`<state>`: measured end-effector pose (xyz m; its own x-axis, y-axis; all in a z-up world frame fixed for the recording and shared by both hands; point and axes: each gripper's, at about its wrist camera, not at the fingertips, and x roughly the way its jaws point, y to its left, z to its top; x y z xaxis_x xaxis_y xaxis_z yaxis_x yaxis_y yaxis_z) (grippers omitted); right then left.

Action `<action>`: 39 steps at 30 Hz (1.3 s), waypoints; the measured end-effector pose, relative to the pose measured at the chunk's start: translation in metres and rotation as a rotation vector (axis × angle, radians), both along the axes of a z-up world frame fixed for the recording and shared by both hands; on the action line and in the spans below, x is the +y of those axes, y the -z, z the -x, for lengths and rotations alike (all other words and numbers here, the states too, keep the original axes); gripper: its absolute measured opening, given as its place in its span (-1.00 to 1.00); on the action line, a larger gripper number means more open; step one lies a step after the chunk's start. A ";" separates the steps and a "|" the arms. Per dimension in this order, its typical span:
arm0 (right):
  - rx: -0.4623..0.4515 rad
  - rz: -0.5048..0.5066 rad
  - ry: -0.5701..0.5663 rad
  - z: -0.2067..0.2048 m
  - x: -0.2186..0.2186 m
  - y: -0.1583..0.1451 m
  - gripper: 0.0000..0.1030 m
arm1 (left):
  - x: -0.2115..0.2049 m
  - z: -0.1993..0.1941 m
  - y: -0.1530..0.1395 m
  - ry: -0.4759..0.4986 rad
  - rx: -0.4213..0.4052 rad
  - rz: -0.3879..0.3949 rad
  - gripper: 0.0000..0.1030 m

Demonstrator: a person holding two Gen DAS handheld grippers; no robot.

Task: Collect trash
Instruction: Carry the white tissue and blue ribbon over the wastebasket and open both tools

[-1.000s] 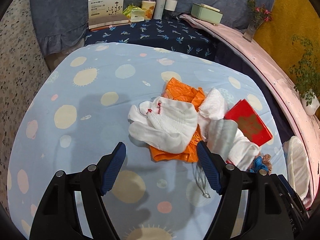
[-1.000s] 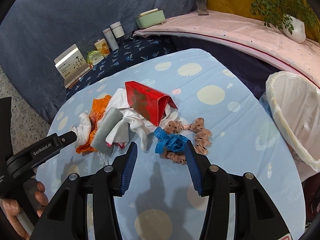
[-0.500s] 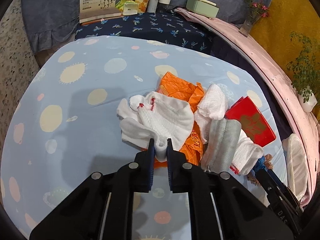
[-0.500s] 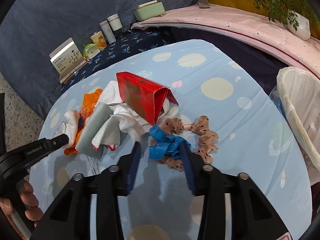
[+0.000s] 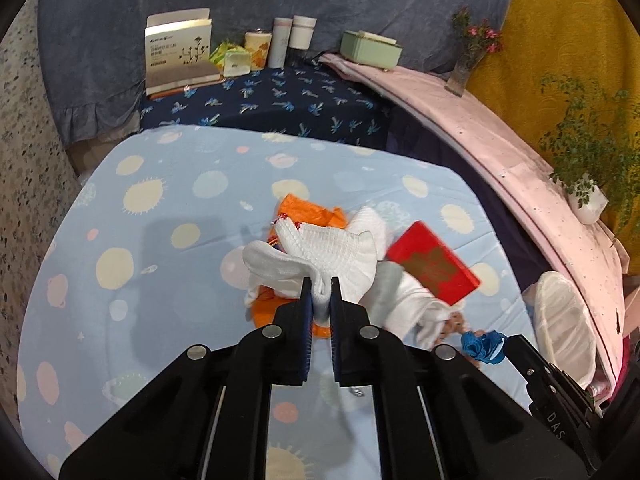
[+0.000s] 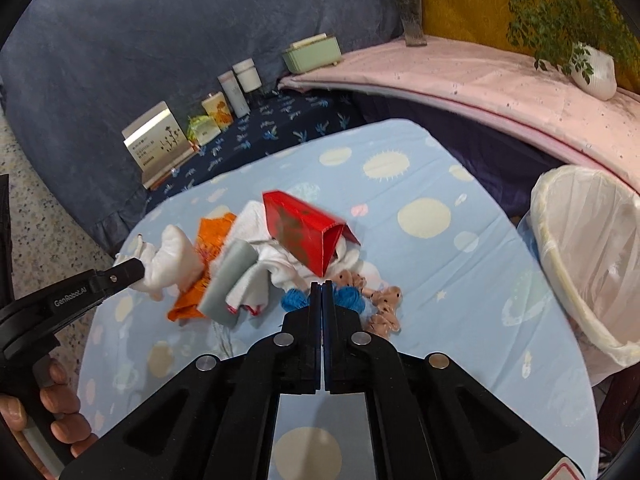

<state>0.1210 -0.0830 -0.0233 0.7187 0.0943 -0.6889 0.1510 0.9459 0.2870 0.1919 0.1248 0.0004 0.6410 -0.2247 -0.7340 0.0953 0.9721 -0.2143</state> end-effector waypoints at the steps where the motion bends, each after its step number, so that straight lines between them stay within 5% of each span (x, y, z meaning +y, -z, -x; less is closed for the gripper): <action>1: -0.011 0.000 0.001 0.003 -0.001 -0.005 -0.97 | -0.003 0.002 -0.004 0.006 -0.007 0.001 -0.86; 18: -0.127 0.012 0.120 0.072 -0.071 -0.056 -0.97 | -0.117 0.059 -0.044 0.220 -0.070 -0.005 -0.86; 39: -0.122 -0.009 0.381 0.126 -0.218 -0.035 -0.97 | -0.299 0.092 -0.025 0.547 -0.039 -0.048 -0.86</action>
